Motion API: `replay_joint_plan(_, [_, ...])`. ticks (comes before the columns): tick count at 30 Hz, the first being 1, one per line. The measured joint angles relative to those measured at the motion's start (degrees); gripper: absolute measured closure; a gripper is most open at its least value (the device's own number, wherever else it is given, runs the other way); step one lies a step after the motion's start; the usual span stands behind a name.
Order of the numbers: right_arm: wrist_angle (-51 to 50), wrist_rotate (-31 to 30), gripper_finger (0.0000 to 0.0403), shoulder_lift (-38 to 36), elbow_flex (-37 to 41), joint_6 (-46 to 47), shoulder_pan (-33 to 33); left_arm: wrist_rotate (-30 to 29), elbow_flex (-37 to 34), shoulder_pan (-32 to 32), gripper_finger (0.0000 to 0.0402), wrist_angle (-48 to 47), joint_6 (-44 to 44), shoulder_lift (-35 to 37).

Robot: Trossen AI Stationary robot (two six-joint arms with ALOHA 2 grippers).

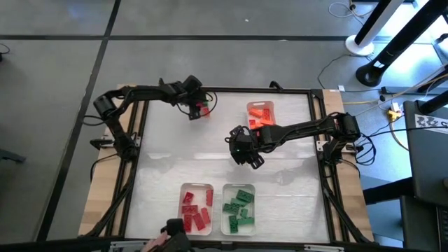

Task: Sort blocks
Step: Put the red game piece into the bottom left white bin

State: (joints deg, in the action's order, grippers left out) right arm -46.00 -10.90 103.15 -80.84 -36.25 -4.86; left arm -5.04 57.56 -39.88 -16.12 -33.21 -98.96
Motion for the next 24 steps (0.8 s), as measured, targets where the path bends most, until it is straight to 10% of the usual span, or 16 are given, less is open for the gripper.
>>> replay_joint_plan(24, [0.07,0.00,0.0127,0.00,0.00,0.00,0.00,6.72,0.00,-5.19,0.0203,4.25,0.48,-1.75])
